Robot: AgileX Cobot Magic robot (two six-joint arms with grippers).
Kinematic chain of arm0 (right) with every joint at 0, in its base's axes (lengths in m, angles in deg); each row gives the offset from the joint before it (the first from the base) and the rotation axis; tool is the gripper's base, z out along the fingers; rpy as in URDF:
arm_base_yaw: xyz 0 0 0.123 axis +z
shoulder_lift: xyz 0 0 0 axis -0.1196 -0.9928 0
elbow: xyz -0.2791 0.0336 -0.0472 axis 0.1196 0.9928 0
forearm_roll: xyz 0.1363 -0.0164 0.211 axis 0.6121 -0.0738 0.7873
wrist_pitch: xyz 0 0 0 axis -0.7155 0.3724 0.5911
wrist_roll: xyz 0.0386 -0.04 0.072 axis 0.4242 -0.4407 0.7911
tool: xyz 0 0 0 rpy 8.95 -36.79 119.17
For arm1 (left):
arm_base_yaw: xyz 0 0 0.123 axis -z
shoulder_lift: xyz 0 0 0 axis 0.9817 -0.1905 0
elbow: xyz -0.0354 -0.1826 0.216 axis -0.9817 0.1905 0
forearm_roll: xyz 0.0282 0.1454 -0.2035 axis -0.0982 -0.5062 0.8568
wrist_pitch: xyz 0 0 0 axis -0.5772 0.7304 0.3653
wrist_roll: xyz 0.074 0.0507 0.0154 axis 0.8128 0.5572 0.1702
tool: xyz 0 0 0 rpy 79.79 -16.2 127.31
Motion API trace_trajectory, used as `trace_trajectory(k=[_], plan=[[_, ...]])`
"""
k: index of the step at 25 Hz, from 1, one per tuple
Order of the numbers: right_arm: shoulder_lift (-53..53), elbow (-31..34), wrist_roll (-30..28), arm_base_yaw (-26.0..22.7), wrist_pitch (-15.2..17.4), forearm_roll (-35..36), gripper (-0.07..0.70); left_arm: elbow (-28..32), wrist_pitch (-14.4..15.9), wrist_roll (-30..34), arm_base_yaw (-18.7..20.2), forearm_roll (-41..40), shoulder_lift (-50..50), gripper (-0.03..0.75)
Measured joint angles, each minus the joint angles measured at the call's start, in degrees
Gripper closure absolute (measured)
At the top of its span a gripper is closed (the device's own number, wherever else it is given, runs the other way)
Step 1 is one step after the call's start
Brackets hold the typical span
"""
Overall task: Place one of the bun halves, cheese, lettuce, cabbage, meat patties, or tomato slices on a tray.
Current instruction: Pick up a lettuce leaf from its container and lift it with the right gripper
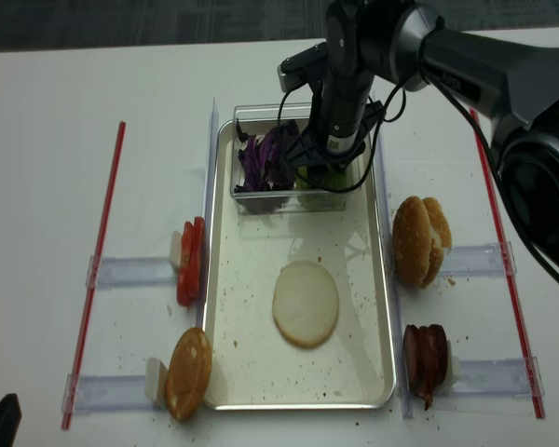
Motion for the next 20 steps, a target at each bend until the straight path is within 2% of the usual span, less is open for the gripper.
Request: trace_trajectory(k=[4, 12, 20], plan=[[0.00, 0.00, -0.04, 0.00, 0.00, -0.31, 0.285, 0.00, 0.00, 0.00, 0.00, 0.00, 0.00, 0.242], [0.00, 0.00, -0.14, 0.00, 0.00, -1.93, 0.484, 0.00, 0.00, 0.00, 0.00, 0.00, 0.00, 0.242], [0.00, -3.17, -0.14, 0.00, 1.73, -2.21, 0.582, 0.00, 0.00, 0.00, 0.00, 0.00, 0.00, 0.242]])
